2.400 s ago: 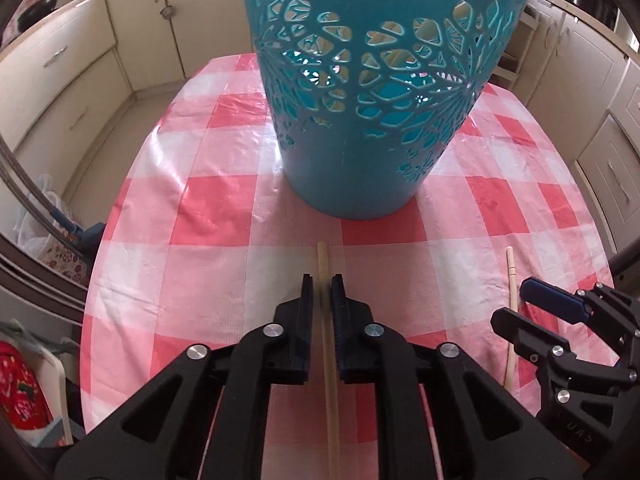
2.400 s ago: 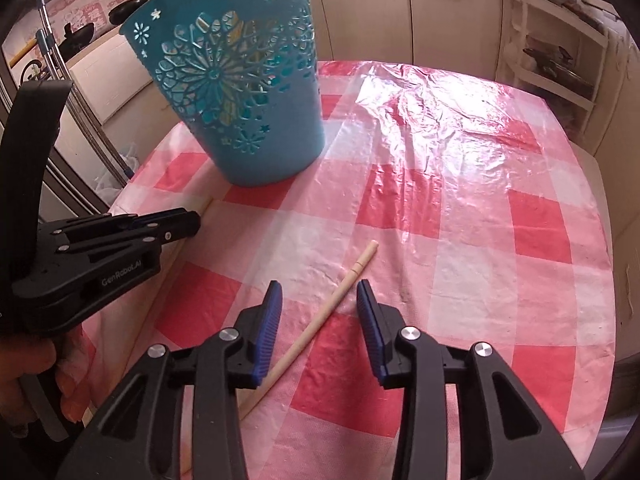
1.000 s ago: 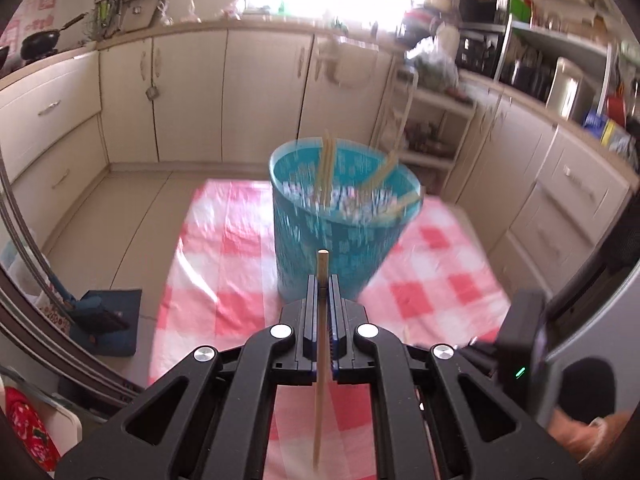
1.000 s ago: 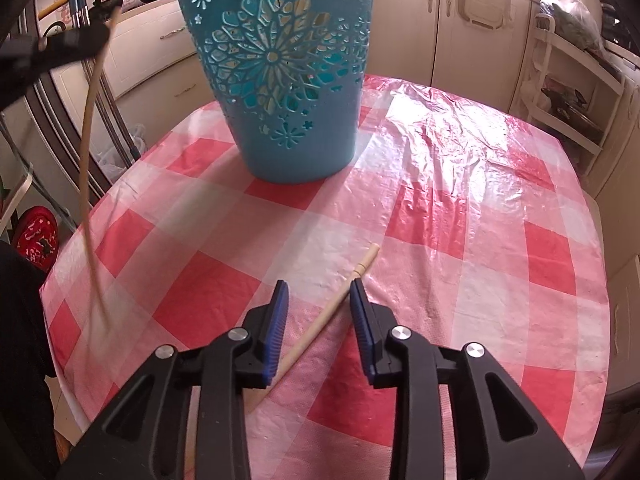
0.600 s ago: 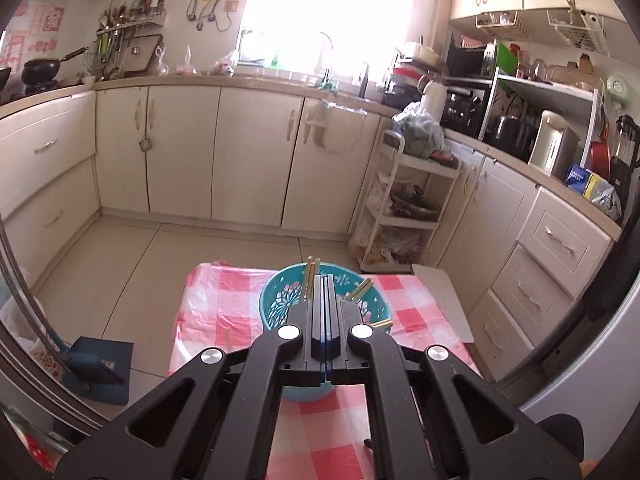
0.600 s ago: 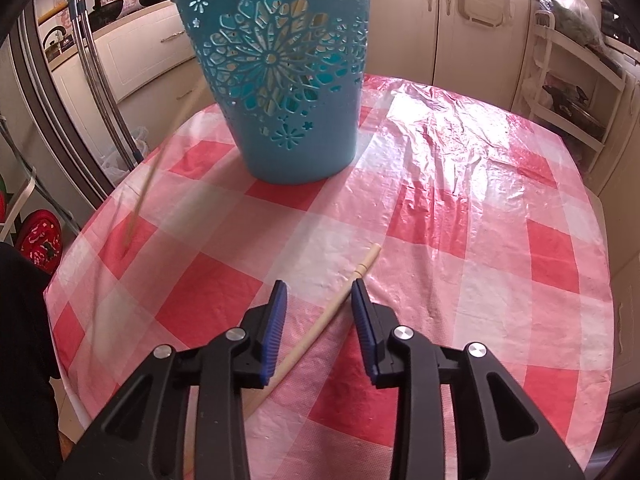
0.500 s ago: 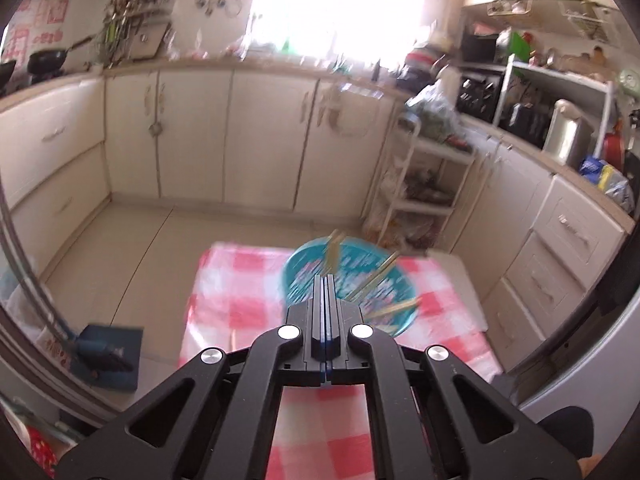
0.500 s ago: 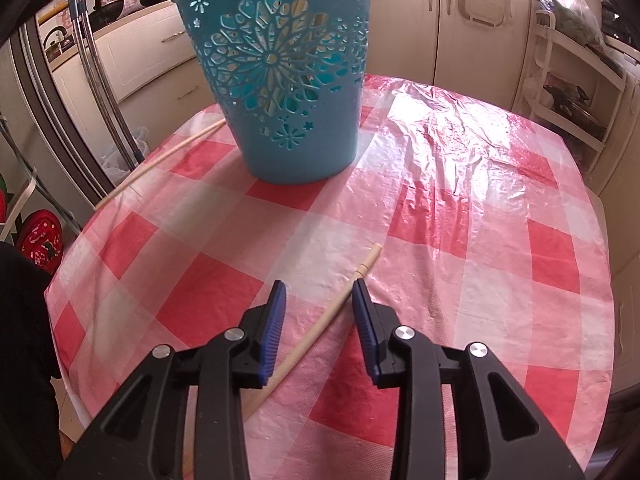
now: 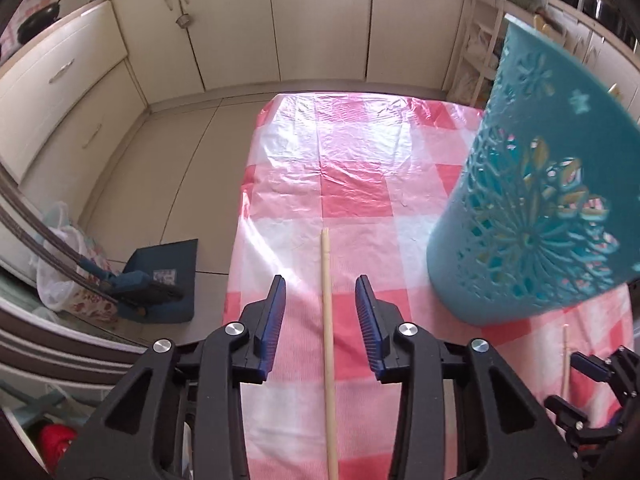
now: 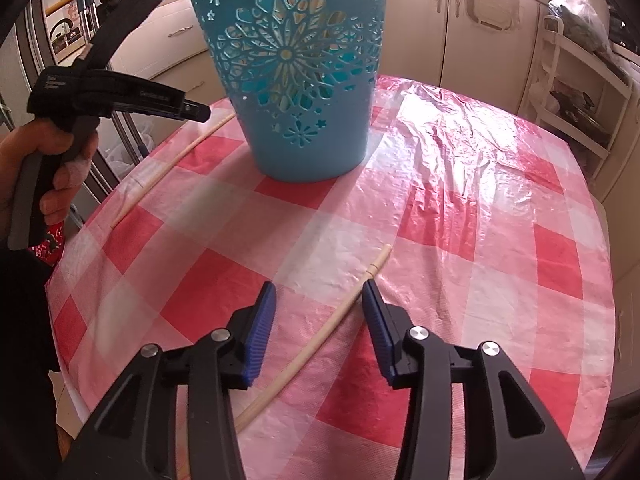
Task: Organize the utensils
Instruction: 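Lift the chopstick with the left tool and drop it into the basket, then lower the open right tool onto the last loose chopstick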
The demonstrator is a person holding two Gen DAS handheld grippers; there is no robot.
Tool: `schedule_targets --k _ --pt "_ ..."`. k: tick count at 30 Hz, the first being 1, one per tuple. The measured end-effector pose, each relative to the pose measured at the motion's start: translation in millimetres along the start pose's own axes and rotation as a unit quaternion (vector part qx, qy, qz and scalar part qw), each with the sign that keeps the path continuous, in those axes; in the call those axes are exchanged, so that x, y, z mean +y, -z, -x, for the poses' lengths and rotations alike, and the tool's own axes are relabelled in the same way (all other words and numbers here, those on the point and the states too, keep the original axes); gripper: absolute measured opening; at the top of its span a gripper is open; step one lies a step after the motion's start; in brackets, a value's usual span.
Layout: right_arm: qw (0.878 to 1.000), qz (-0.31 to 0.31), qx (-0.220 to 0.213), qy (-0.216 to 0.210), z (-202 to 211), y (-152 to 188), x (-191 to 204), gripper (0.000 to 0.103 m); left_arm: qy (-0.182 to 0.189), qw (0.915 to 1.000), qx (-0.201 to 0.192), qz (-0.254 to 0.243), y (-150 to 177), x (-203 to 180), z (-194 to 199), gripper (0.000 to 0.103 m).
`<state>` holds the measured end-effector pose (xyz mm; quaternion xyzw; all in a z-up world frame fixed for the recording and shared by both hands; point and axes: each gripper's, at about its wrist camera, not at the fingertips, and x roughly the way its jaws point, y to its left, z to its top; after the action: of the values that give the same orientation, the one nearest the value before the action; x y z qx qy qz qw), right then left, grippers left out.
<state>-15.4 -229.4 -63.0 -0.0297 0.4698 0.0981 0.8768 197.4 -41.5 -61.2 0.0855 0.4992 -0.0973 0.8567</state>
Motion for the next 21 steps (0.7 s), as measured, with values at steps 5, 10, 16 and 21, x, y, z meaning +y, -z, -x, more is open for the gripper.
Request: schedule_targets --k 5,10,16,21 --pt "1.000 -0.003 0.000 -0.005 0.2 -0.2 -1.0 0.046 -0.022 0.9992 0.013 -0.030 -6.5 -15.0 -23.5 0.034" --pt "1.000 -0.005 0.000 -0.010 -0.4 -0.8 -1.5 0.048 -0.032 0.9984 0.011 -0.044 -6.3 -21.0 -32.9 0.005" --pt "1.000 -0.008 0.000 -0.012 -0.9 -0.5 -2.1 0.048 0.015 0.9995 0.012 0.025 -1.0 6.0 -7.6 0.004" --pt "1.000 -0.006 0.000 -0.009 -1.2 -0.6 -1.7 0.048 0.088 0.9902 -0.057 0.092 0.4 28.4 69.8 0.004"
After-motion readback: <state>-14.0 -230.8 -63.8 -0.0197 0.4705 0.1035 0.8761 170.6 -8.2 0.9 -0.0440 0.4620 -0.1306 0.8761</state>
